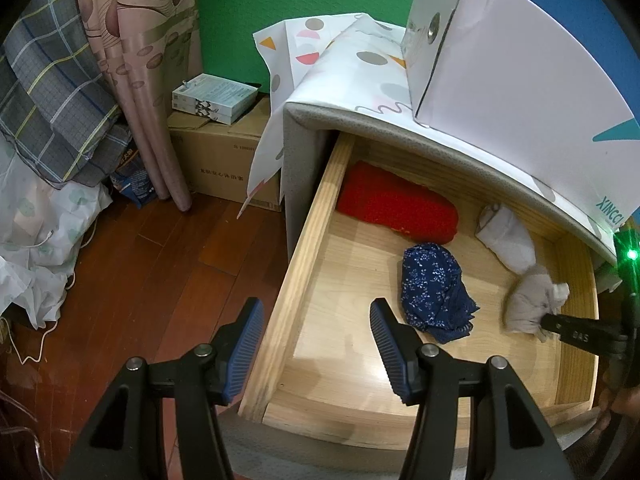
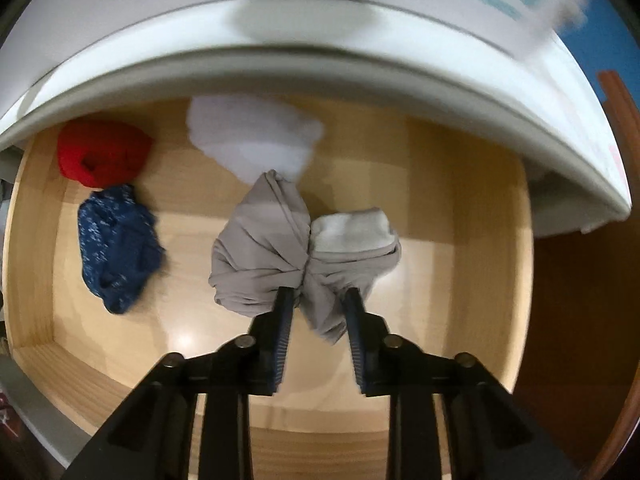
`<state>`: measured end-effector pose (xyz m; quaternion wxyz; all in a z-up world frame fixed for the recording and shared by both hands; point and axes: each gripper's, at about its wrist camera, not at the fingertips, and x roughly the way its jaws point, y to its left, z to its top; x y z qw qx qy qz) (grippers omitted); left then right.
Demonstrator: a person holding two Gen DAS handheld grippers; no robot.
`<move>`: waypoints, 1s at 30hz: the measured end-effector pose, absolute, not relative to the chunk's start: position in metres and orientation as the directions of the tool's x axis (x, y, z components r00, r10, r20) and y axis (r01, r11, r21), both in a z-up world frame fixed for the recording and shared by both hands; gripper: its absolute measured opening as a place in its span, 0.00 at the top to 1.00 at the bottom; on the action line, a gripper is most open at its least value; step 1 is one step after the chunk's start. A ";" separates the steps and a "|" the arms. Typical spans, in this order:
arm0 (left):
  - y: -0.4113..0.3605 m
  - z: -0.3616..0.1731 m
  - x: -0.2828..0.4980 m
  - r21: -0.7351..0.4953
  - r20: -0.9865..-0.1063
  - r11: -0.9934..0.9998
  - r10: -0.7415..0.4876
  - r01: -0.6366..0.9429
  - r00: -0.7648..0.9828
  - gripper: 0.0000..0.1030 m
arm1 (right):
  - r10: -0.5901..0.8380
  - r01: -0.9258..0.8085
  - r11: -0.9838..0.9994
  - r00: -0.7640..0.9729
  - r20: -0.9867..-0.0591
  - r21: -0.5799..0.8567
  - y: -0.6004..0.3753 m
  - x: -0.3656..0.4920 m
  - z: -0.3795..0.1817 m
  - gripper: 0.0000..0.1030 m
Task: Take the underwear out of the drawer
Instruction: 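Hold the grey underwear closed in the right gripper above the drawer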
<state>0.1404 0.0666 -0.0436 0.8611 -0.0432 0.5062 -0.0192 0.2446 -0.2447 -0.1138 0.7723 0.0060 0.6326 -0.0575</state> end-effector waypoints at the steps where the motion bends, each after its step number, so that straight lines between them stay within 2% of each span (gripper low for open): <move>1: 0.066 -0.044 0.140 -0.092 -0.870 0.996 -0.075 -0.010 0.487 0.45 | -0.083 0.102 0.993 0.189 -0.979 -0.064 -0.248 0.243 -0.114 0.81; 4: 0.065 -0.044 0.140 -0.088 -0.871 0.996 -0.074 -0.007 0.485 0.45 | -0.046 0.115 0.993 0.189 -0.981 -0.024 -0.258 0.235 -0.116 0.79; 6: 0.065 -0.044 0.140 -0.087 -0.870 0.996 -0.072 -0.010 0.487 0.45 | -0.027 0.119 0.993 0.212 -0.977 -0.001 -0.265 0.235 -0.114 0.70; 8: 0.065 -0.045 0.141 -0.087 -0.872 0.996 -0.071 -0.011 0.485 0.45 | -0.019 0.105 0.994 0.266 -0.964 0.010 -0.265 0.235 -0.107 0.52; 10: 0.064 -0.045 0.141 -0.084 -0.872 0.996 -0.068 -0.011 0.485 0.45 | -0.009 0.106 0.994 0.299 -0.954 0.024 -0.266 0.234 -0.098 0.44; 14: 0.064 -0.045 0.141 -0.077 -0.873 0.997 -0.063 -0.010 0.483 0.45 | -0.028 0.097 0.995 0.319 -0.947 0.003 -0.248 0.233 -0.098 0.38; 24: 0.067 -0.046 0.141 -0.083 -0.878 0.997 -0.067 -0.011 0.475 0.45 | -0.073 0.057 0.997 0.314 -0.947 -0.058 -0.226 0.274 -0.117 0.35; 26: 0.067 -0.045 0.141 -0.080 -0.878 0.997 -0.067 -0.008 0.474 0.45 | -0.098 0.069 0.994 0.305 -0.947 -0.081 -0.222 0.279 -0.122 0.26; 30: 0.067 -0.045 0.141 -0.081 -0.878 0.997 -0.067 -0.009 0.473 0.45 | -0.098 0.076 0.994 0.266 -0.959 -0.080 -0.223 0.294 -0.141 0.24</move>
